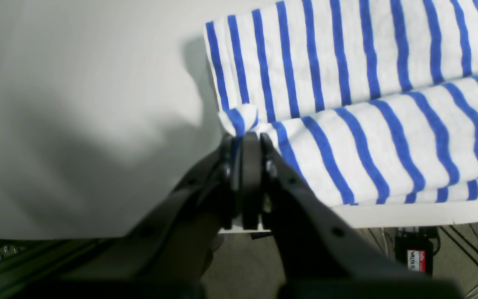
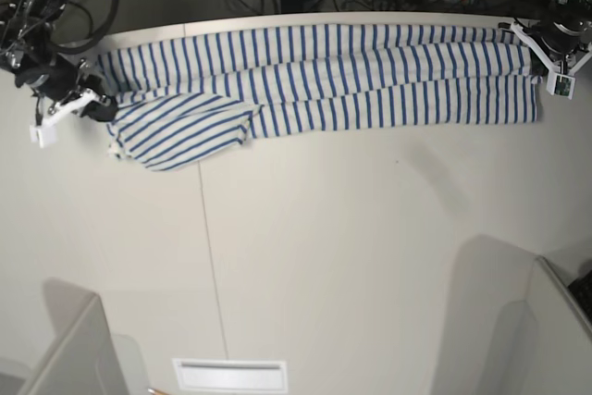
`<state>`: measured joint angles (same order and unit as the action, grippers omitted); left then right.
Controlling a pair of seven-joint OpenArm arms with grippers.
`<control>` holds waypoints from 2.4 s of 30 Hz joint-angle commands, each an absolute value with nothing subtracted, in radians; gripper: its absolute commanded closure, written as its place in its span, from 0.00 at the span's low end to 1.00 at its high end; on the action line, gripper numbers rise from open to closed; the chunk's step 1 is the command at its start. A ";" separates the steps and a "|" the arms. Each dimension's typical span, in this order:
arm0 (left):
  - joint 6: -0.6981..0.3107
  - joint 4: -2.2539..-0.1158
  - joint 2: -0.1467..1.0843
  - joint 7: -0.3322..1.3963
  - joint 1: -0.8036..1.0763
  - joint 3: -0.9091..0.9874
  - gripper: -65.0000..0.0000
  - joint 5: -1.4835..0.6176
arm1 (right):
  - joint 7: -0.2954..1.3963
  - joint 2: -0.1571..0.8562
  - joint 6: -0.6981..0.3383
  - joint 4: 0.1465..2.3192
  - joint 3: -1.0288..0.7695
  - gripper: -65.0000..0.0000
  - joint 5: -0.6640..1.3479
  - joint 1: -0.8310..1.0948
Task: Fold the T-shirt properly
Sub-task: 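Release the side edges and lift both grippers off the shirt, then grasp the shirt's ends with both grippers and straighten the long strip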
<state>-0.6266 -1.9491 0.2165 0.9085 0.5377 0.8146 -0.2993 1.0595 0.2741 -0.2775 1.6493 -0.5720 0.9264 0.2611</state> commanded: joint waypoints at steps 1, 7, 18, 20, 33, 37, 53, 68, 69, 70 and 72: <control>-0.621 -1.965 0.232 0.894 0.541 0.825 0.94 -0.305 | 1.046 0.294 -0.283 1.676 -0.584 0.78 0.941 0.254; -0.622 -1.975 0.236 0.891 0.516 0.828 0.31 -0.305 | 1.046 0.294 -0.282 1.771 -0.584 0.67 0.941 0.254; -0.618 -1.943 0.177 0.900 0.312 0.892 1.00 -0.294 | 1.036 0.300 -0.282 1.716 -0.437 1.00 0.860 0.176; -0.616 -1.925 0.168 0.900 0.289 0.878 1.00 -0.271 | 1.035 0.300 -0.282 1.673 -0.437 1.00 0.802 0.150; -0.616 -1.716 0.168 0.891 0.246 0.785 1.00 -0.180 | 0.989 0.306 -0.283 1.435 -0.433 1.00 0.670 0.004; -0.616 -1.742 0.168 0.892 0.242 0.794 1.00 -0.182 | 0.977 0.306 -0.283 1.469 -0.438 1.00 0.638 -0.002; -0.618 -1.796 0.136 0.892 0.294 0.786 1.00 -0.182 | 0.980 0.246 -0.283 1.546 -0.326 1.00 0.631 0.058; -0.510 -1.438 0.173 0.736 0.139 0.716 1.00 -0.182 | 0.858 0.274 -0.283 1.230 -0.314 1.00 0.446 -0.130; -0.510 -1.429 0.174 0.739 0.114 0.713 1.00 -0.180 | 0.845 0.274 -0.283 1.218 -0.314 1.00 0.432 -0.148; -0.510 -1.429 0.174 0.743 0.087 0.710 1.00 -0.180 | 0.837 0.274 -0.283 1.213 -0.314 1.00 0.424 -0.163; -0.510 -1.434 0.171 0.746 0.050 0.710 1.00 -0.180 | 0.834 0.274 -0.283 1.216 -0.314 1.00 0.427 -0.180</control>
